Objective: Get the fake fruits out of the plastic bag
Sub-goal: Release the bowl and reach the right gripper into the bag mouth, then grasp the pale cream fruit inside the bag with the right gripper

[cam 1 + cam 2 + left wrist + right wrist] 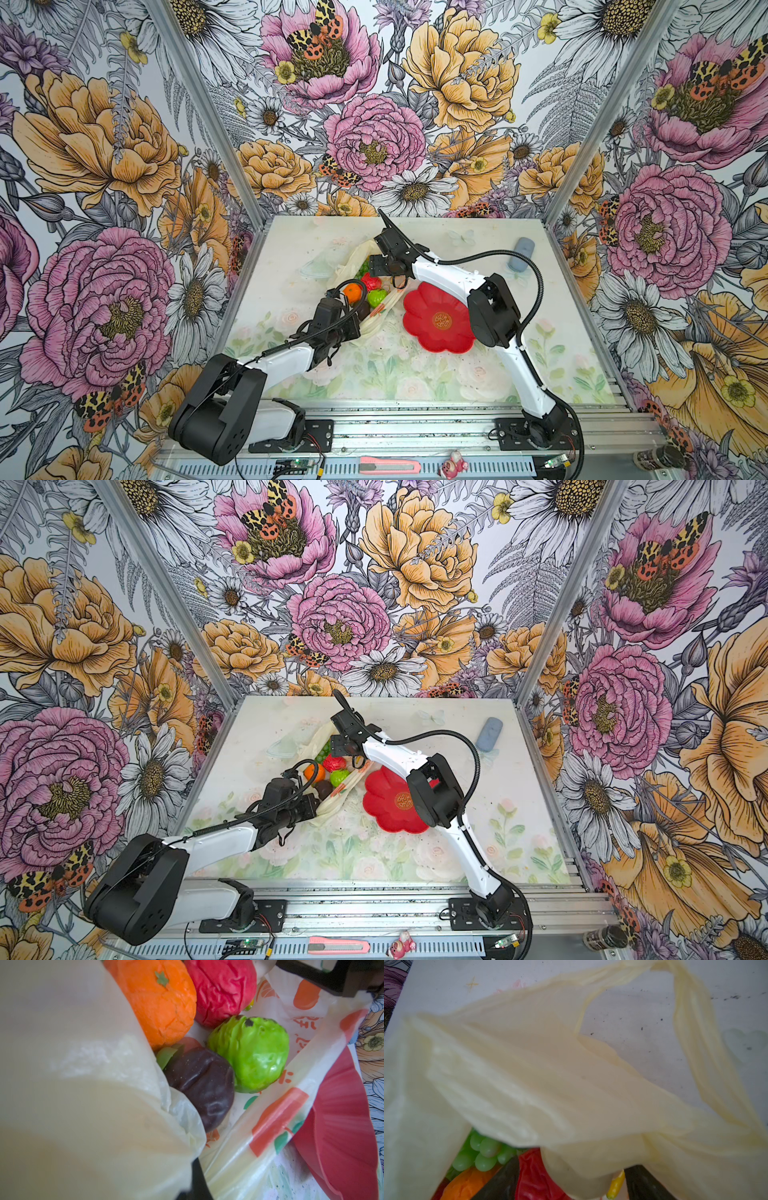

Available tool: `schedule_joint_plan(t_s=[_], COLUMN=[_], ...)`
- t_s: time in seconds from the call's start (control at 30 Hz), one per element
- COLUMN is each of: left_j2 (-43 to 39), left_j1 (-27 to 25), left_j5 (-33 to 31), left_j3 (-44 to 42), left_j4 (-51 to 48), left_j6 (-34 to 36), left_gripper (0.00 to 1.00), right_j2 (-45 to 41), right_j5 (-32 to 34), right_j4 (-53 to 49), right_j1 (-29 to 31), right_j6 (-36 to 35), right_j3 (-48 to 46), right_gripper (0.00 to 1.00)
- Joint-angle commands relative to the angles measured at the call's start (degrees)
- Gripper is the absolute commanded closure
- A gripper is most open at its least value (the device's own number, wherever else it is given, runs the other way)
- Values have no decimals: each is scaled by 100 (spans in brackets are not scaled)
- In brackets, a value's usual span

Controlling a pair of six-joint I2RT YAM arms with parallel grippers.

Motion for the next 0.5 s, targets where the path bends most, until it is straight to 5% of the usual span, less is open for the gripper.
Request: schedule_joint_plan(t_s=[0.0,0.47], left_j2=[-33,-31], left_j1=[49,64], left_j5=[134,125], left_j3=[13,22], left_j4=[118,118], left_j6=[-20,-11], left_gripper=[100,100], right_j2=[228,820], right_j5=[-4,-100], right_j4=[18,-62], right_j1=[15,-74], right_j6=[-168,-374], right_j3=[259,994], right_gripper=[18,18])
